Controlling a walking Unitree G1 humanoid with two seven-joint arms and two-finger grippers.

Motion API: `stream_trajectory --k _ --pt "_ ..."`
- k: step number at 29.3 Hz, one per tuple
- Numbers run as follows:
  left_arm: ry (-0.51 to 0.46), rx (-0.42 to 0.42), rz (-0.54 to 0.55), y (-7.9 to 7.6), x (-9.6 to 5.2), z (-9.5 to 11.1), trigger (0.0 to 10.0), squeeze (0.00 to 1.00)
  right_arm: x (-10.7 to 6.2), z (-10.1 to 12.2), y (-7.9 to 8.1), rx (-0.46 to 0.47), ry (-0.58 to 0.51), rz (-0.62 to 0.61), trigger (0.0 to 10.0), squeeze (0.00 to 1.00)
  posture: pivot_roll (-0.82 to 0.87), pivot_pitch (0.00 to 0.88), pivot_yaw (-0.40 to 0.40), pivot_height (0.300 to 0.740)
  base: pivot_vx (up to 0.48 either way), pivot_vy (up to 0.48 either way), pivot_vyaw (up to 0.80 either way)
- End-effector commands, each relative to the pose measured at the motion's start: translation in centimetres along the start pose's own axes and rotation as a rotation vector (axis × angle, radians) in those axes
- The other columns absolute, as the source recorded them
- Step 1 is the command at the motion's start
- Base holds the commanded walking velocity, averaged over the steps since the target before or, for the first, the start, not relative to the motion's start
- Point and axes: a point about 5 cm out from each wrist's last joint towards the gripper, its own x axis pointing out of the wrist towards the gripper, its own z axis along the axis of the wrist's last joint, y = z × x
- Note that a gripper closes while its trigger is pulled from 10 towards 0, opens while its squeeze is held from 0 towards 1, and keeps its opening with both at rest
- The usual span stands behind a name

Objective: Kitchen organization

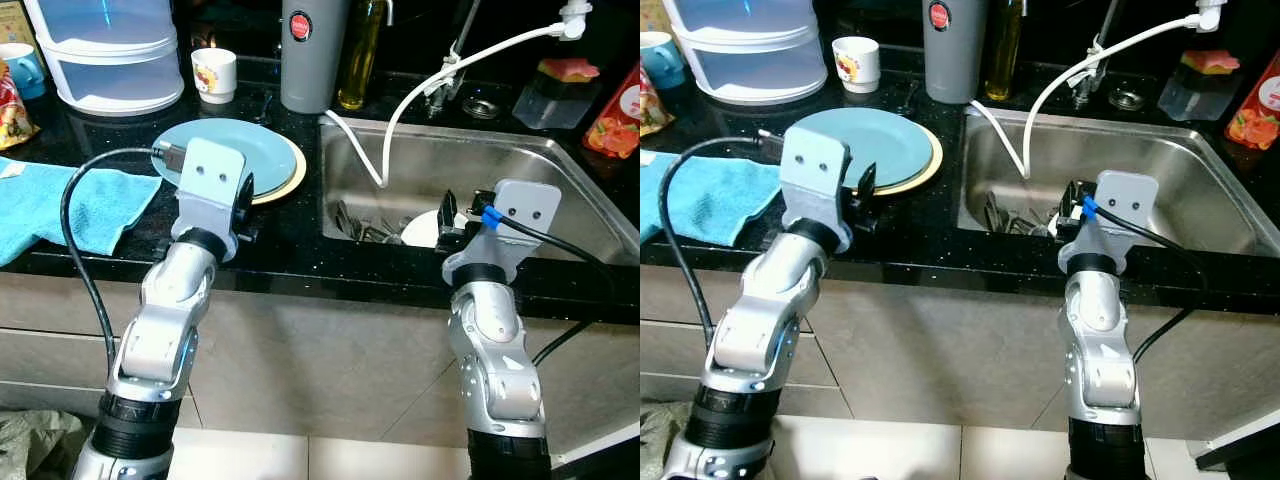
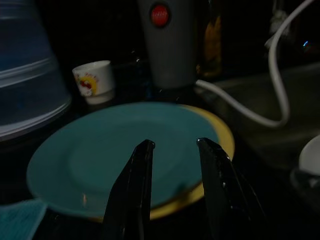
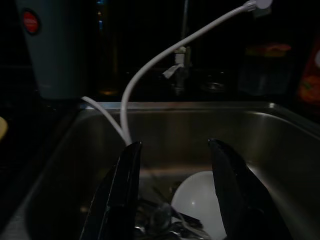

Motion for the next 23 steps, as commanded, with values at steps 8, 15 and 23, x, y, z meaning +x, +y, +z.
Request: stream_trajectory --k 8,15,23 --pt "0.096 0.185 -0.125 -0.8 0.5 -0.3 10.0 0.0 0.8 1.5 0.9 0.046 -0.041 0.031 10.0 0.0 0.21 0.044 -0.057 0.74 0.0 0.0 0.0" --pt "0.167 0.585 -0.198 0.4 1.6 0.1 10.0 0.0 0.8 1.5 1.2 0.048 -0.038 0.044 10.0 0.0 0.21 0.037 -0.053 0.74 0.0 0.0 0.0" --pt "0.243 0.713 -0.324 0.4 2.0 -0.9 10.0 0.0 0.8 1.4 1.4 0.051 -0.036 0.047 10.0 0.0 0.21 0.03 -0.05 0.74 0.0 0.0 0.0"
